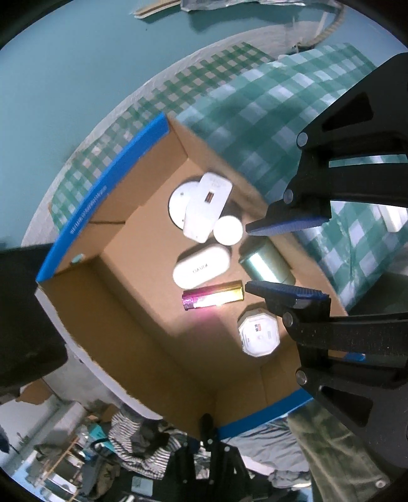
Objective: Organize rigid objects
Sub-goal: 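Carry the lighter into the box and open the right gripper, then move the right gripper to the white plug charger and grasp it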
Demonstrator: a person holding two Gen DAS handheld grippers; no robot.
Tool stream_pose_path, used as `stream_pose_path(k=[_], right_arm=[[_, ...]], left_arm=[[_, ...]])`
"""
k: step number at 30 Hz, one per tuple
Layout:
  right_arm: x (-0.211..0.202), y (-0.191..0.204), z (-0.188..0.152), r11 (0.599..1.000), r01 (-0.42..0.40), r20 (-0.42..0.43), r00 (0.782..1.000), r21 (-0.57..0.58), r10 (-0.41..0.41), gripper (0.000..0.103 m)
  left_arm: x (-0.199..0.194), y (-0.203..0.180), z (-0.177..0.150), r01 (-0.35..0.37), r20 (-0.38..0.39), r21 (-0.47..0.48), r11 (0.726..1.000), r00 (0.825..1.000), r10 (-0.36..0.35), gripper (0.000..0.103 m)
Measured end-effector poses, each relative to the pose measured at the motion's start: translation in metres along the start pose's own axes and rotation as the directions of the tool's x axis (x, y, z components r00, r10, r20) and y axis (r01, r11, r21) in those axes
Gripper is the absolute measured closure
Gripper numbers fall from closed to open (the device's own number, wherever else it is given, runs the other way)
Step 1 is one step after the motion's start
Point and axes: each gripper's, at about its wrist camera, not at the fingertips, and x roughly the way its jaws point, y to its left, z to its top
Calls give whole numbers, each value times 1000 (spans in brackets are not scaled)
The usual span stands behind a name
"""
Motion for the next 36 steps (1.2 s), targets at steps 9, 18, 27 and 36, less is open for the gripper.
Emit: stream_pose_path(k=[9,18,27,36], right_arm=[[-21,-20,-21,997,15,40,999,79,-18,66],[-32,-42,-51,984,49,45,997,174,-58,57],[-29,-64,-87,960,60,23,997,274,-69,57],[-11,-84,-129,911,91,-22,996,402,-90,50]], left_arm=[[-1,0,1,-2,1,11,1000,1000,2,90],[0,-3,2,7,2,15,1000,1000,-7,90],[1,-3,1,10,3,16,1000,1000,-10,90],[1,0,2,17,3,16,1000,1000,-17,90]])
